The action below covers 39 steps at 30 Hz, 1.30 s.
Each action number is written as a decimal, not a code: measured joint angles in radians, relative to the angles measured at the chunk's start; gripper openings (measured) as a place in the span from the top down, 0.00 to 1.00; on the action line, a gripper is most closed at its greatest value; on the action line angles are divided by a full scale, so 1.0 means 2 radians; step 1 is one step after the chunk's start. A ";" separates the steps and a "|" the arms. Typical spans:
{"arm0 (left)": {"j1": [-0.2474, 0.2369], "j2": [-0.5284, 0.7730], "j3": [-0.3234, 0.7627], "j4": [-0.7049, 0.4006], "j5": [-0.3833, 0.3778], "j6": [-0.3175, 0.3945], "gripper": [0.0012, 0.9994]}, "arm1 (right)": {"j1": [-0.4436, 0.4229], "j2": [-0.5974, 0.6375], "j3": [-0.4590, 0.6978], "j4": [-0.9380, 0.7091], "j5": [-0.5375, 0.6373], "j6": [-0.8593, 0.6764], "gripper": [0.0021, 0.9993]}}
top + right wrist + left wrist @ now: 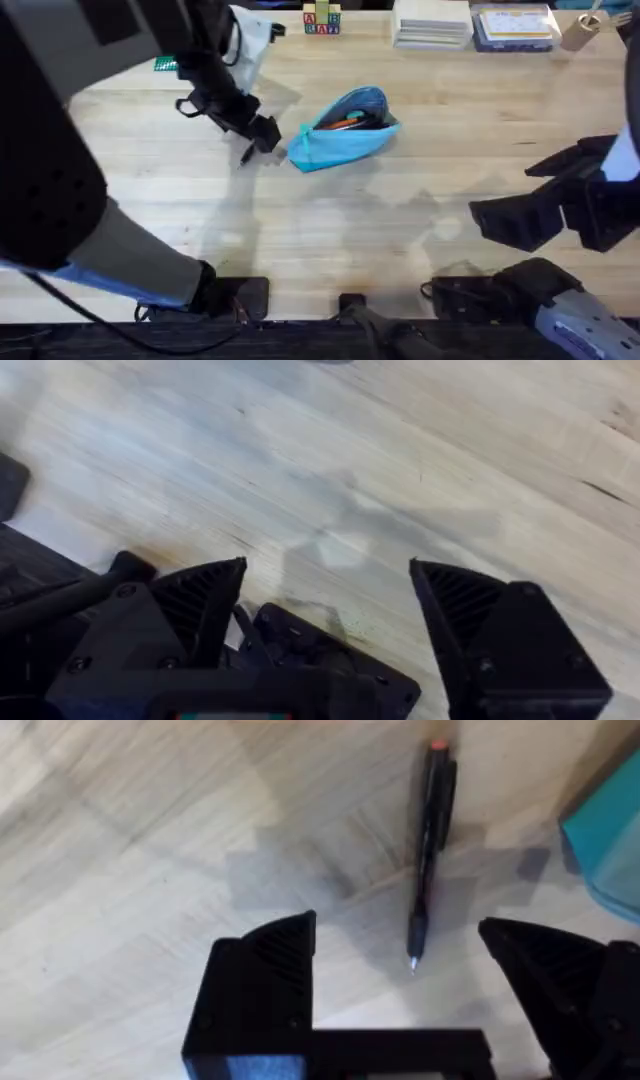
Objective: Unzip the bag, pick up the pens from the table one at a time and place them inside, then zip the bag closed.
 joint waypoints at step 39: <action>-0.034 0.026 -0.006 0.052 -0.034 -0.043 0.96 | 0.000 0.000 0.000 0.000 0.000 0.000 0.00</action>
